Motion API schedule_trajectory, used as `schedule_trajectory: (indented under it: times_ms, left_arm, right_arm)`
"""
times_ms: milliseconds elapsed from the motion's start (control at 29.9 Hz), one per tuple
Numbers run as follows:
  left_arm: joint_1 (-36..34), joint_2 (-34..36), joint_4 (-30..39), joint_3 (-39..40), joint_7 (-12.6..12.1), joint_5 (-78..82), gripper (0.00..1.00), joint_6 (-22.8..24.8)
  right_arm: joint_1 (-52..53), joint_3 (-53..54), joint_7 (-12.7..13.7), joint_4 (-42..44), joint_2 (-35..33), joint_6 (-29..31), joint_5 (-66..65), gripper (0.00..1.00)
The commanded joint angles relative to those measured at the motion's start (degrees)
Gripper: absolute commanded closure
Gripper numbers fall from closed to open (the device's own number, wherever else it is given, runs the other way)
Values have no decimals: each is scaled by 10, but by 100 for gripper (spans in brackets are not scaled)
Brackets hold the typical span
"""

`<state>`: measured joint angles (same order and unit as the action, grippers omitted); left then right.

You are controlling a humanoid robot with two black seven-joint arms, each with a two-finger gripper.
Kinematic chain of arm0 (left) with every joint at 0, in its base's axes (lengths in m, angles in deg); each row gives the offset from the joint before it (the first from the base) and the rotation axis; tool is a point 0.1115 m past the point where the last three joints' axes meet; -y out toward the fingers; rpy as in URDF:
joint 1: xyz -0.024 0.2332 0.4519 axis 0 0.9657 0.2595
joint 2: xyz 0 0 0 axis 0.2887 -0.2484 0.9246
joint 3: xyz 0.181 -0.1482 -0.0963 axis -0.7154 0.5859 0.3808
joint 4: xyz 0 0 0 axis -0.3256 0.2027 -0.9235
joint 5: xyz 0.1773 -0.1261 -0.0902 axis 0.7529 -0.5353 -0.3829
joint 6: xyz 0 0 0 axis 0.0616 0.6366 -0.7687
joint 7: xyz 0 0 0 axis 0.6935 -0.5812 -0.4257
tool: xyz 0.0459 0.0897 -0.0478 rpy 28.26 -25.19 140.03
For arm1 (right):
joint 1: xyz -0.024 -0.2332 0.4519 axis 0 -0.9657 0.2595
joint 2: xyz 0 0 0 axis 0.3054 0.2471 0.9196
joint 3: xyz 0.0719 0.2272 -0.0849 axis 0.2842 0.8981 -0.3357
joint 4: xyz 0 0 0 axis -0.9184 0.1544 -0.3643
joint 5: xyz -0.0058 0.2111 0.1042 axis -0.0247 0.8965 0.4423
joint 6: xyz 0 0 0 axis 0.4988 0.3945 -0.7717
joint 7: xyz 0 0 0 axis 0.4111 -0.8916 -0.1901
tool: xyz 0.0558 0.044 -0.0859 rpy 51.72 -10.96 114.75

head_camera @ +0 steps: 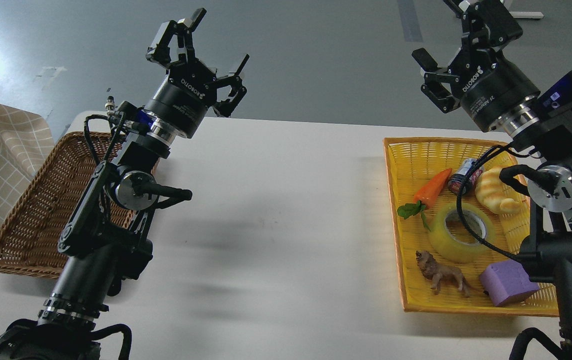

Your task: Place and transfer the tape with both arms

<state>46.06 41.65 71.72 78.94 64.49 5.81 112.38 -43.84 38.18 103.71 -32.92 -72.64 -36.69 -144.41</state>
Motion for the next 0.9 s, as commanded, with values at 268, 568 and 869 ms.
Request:
schedule_trajectory:
  times_ms: [268, 568, 869]
  left_arm:
    - [0, 0, 0, 0, 0, 0, 2, -1]
    - [1, 0, -1, 2, 0, 0, 2, -1]
    - [2, 2, -2, 0, 0, 0, 2, -4]
  right_arm:
    - [-2, 0, 0, -1, 0, 0, 1, 0]
    - [-1, -3, 1, -12, 0, 1, -1, 0]
    - [-45, -4, 1, -47, -116, 5, -4, 0]
